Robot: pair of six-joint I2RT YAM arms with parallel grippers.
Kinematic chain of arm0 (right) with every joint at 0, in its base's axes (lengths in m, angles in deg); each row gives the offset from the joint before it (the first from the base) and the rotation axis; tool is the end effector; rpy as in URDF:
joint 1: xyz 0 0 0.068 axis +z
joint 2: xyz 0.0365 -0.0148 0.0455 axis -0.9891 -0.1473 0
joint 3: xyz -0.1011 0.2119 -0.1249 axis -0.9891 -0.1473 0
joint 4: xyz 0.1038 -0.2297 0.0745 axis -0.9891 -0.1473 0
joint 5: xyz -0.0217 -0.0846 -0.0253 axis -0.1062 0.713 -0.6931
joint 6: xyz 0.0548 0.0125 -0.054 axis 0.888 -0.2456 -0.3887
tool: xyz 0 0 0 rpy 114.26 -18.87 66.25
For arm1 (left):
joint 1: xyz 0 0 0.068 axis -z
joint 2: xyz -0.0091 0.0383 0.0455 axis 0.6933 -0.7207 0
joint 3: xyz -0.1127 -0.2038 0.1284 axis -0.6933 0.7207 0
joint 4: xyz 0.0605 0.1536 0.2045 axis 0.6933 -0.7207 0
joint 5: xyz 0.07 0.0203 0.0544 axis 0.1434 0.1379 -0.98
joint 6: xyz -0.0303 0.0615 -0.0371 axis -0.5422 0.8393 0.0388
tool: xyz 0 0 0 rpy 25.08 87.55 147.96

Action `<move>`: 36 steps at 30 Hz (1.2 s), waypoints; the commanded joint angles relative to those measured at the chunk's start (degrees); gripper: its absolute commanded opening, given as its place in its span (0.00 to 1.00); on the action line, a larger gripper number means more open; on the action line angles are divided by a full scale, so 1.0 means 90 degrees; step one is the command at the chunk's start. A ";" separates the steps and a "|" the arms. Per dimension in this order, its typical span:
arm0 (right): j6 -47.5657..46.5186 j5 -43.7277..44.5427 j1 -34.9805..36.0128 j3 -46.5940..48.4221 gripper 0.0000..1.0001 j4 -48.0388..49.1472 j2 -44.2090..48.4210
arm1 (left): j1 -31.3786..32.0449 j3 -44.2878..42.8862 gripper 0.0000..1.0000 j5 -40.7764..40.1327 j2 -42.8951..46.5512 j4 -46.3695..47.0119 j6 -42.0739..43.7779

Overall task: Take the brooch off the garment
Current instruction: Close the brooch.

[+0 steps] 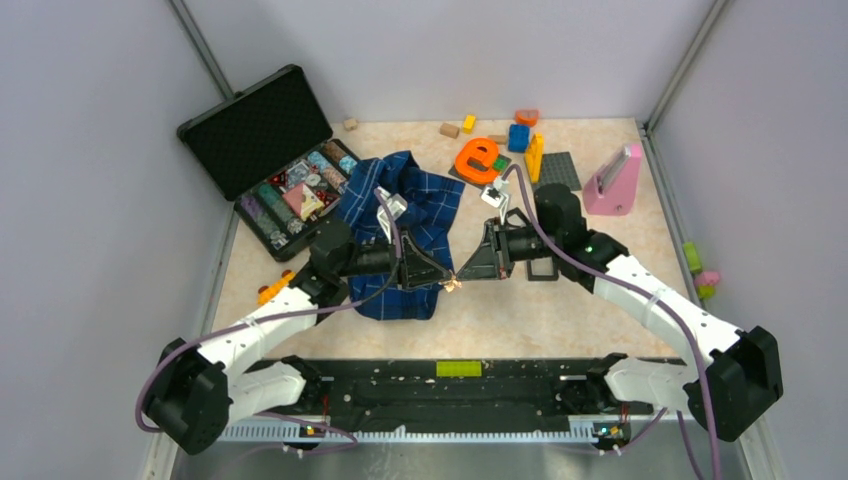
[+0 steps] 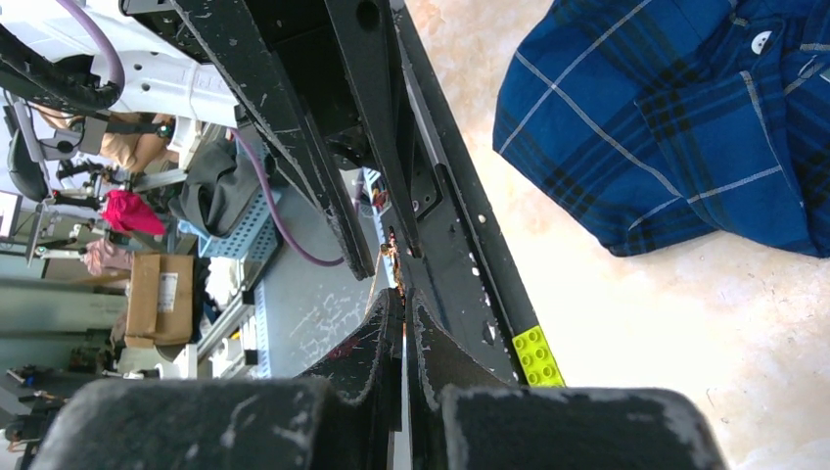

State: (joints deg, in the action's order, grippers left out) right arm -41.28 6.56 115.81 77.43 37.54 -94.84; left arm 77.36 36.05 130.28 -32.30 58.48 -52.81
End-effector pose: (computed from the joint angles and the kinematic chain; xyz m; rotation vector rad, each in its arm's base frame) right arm 0.1961 0.1962 0.2953 -0.7424 2.0800 1.5450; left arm 0.1893 -0.1877 0.2801 0.7116 1.6862 -1.6465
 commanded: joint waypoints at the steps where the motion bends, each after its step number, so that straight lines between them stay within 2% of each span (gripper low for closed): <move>1: -0.0077 -0.0028 0.0048 0.0034 0.00 0.0159 0.0141 | 0.0026 -0.0243 0.25 0.0036 -0.0046 0.0169 0.0104; 7: -0.0064 -0.0019 0.0049 0.0034 0.00 0.0183 0.0135 | 0.0022 -0.0248 0.17 0.0162 -0.0103 0.0173 0.0077; 10: -0.0033 -0.0019 0.0048 0.0034 0.00 0.0239 0.0106 | 0.0026 -0.0239 0.00 0.0156 -0.0082 0.0125 0.0104; 11: -0.0016 -0.0027 0.0048 0.0039 0.05 0.0248 0.0098 | 0.0023 -0.0246 0.00 0.0130 -0.0077 0.0076 0.0128; 16: 0.0243 0.0278 0.0040 -0.0168 0.55 0.0735 0.0465 | 0.0023 -0.0102 0.00 -0.0622 0.0348 -0.0061 -0.0029; 20: 0.0425 0.0674 0.0029 -0.0494 0.58 0.1215 0.0874 | -0.0007 -0.0081 0.00 -0.1361 0.0716 -0.0386 -0.0387; 22: 0.0668 0.0956 0.0030 -0.0834 0.61 0.1782 0.1172 | -0.0046 -0.0042 0.00 -0.1695 0.0869 -0.0490 -0.0804; 24: 0.0890 0.1665 0.0050 -0.1177 0.63 0.2141 0.1566 | -0.0071 0.0084 0.00 -0.2010 0.1058 -0.0280 -0.1286; 27: 0.1271 0.2395 0.0189 -0.1842 0.64 0.3368 0.2187 | -0.0075 0.0402 0.00 -0.2549 0.1357 0.0482 -0.2030; 29: 0.1442 0.2685 0.0439 -0.2264 0.65 0.4232 0.2465 | -0.0084 0.0453 0.00 -0.2949 0.1520 0.0505 -0.2504; 33: 0.1857 0.2984 0.0771 -0.2701 0.69 0.5358 0.2382 | -0.0084 0.0521 0.00 -0.3827 0.1867 0.0521 -0.3471; 36: 0.1682 0.3365 0.1151 -0.2696 0.69 0.5659 0.2066 | -0.0082 0.0671 0.00 -0.4519 0.2204 0.0476 -0.4163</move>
State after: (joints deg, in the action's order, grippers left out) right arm -27.23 30.45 122.61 53.19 76.09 -73.68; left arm 76.93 40.84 99.92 -16.19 59.03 -79.15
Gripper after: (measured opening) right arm 0.688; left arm 0.009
